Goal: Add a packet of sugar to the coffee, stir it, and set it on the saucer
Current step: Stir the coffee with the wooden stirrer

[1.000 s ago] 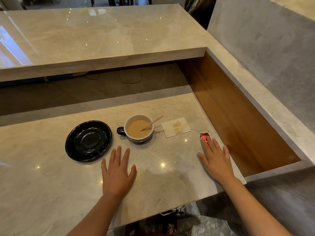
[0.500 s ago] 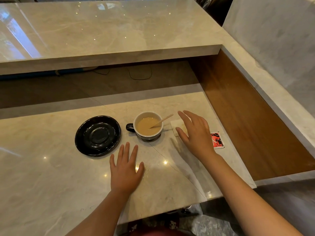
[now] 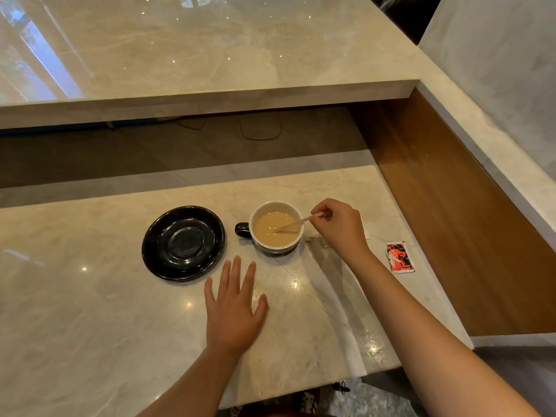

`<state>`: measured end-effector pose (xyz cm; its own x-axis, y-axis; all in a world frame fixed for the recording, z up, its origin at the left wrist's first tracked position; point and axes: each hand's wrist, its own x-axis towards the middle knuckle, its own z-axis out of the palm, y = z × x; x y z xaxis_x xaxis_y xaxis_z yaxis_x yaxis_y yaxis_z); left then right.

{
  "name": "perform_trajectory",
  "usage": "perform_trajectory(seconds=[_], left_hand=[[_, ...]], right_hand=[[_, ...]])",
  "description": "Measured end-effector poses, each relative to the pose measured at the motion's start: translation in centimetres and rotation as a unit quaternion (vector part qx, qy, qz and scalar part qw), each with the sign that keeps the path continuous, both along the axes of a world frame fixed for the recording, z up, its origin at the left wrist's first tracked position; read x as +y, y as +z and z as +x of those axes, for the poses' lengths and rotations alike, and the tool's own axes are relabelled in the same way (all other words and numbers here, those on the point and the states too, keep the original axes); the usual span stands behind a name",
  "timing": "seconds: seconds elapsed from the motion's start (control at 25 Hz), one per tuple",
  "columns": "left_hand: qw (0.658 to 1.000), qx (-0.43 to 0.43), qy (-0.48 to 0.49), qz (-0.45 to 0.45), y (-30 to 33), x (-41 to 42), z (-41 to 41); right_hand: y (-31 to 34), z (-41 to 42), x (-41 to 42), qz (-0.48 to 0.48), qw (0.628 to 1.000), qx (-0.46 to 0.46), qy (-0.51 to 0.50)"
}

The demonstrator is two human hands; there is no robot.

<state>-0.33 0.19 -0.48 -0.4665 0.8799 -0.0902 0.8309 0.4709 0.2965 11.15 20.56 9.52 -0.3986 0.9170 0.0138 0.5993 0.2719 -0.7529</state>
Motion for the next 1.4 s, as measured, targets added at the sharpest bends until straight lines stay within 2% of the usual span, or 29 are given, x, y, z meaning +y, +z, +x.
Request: perform_trajectory(seconds=[0.16, 0.32, 0.6, 0.72, 1.04, 1.24, 1.4], left_hand=[[1.0, -0.002, 0.0, 0.001, 0.0, 0.0, 0.0], [1.0, -0.006, 0.0, 0.007, 0.1, 0.0, 0.0], [1.0, 0.0, 0.003, -0.005, 0.0, 0.0, 0.0], [1.0, 0.003, 0.002, -0.003, 0.2, 0.0, 0.0], [1.0, -0.001, 0.005, 0.008, 0.2, 0.0, 0.1], [1.0, 0.003, 0.004, 0.007, 0.1, -0.1, 0.0], [1.0, 0.002, 0.005, 0.011, 0.0, 0.0, 0.1]], right_hand=[[0.6, -1.0, -1.1, -0.017, 0.994, 0.108, 0.014], [0.8, -2.1, -1.4, -0.016, 0.987, 0.155, 0.033], [0.4, 0.7, -0.3, 0.059, 0.992, 0.096, 0.051], [0.3, 2.1, -0.7, 0.058, 0.993, 0.078, 0.071], [-0.5, 1.2, -2.9, -0.025, 0.984, 0.155, 0.084], [-0.6, -0.9, -2.2, 0.02, 0.983, 0.173, 0.053], [-0.4, 0.1, -0.7, 0.07, 0.987, 0.142, 0.043]])
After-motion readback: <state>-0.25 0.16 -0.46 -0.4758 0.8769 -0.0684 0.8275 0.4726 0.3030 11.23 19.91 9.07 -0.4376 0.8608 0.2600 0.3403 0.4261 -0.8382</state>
